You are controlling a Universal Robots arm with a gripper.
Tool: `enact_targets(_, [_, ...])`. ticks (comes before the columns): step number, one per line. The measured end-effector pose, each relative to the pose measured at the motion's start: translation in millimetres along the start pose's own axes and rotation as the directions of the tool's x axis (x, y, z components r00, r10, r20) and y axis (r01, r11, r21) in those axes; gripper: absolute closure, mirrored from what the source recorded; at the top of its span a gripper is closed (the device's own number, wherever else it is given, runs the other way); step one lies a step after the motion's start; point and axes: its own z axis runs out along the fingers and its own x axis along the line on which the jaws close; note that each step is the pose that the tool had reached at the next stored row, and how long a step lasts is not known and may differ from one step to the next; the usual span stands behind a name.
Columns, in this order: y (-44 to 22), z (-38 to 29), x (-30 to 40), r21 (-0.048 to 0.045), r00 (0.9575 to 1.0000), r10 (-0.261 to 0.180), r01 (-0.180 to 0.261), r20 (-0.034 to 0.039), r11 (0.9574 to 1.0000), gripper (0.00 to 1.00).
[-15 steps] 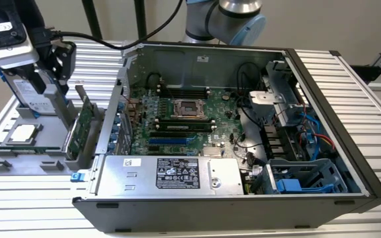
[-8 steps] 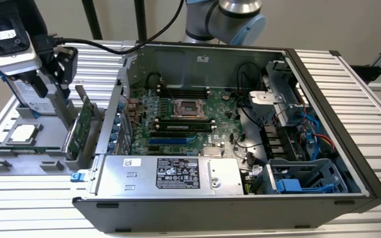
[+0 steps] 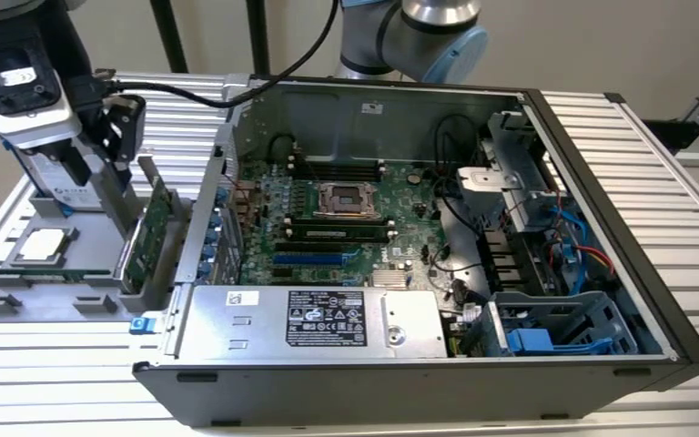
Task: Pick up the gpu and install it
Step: 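Pick up the gpu and move the gpu toward the slot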
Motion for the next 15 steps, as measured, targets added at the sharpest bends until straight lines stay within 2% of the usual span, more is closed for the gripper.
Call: enact_targets(15, [-1.5, 13.1, -0.1, 0.0, 1.0, 0.0, 0.0, 0.0, 1.0, 0.0])
